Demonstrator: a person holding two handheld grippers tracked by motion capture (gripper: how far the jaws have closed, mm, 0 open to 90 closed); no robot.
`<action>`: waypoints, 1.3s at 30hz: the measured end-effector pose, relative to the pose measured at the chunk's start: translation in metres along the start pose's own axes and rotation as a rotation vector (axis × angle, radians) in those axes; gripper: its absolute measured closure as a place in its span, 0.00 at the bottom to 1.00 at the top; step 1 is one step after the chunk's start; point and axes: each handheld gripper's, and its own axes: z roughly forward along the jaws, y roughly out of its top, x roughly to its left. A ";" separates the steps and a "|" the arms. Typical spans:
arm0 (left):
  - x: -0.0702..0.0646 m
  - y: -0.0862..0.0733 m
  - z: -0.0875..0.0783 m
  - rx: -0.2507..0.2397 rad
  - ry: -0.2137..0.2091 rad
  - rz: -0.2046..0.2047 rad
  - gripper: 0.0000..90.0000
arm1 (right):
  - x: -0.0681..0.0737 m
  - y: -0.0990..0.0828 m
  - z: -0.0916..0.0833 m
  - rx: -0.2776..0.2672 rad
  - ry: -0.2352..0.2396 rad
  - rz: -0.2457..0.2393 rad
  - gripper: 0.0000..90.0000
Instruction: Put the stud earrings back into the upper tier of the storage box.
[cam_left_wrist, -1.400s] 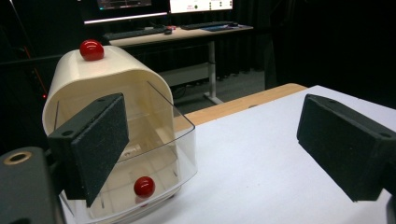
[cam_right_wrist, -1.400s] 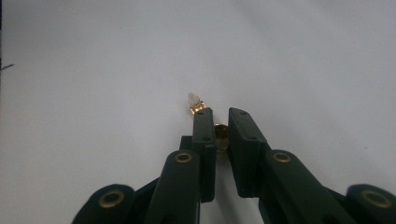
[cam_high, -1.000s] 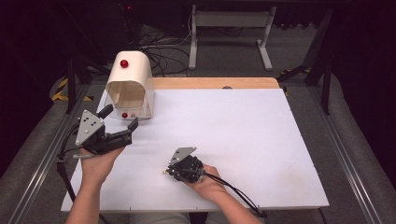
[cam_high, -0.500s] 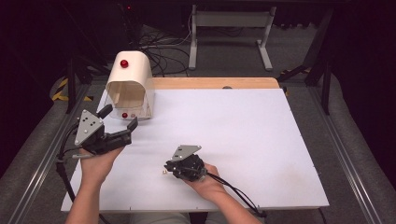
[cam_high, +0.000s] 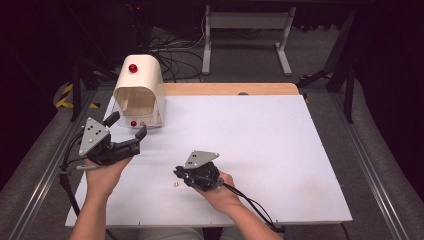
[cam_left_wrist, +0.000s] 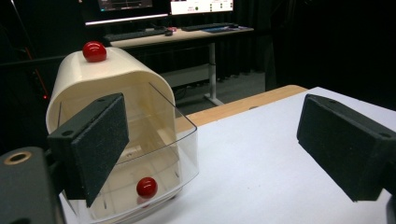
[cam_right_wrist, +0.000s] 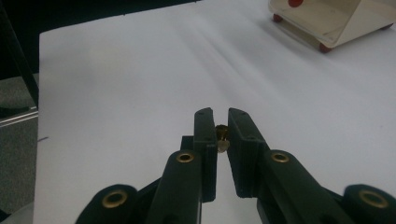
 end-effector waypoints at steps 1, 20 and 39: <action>0.000 0.000 0.000 0.002 0.000 0.001 0.11 | -0.001 0.003 -0.001 -0.012 0.008 0.007 0.92; 0.002 0.000 -0.001 -0.003 -0.005 0.000 0.11 | -0.005 0.027 -0.006 -0.097 -0.008 0.015 0.92; 0.002 0.001 -0.002 -0.007 -0.004 -0.002 0.11 | -0.012 0.051 -0.010 -0.181 -0.036 0.027 0.92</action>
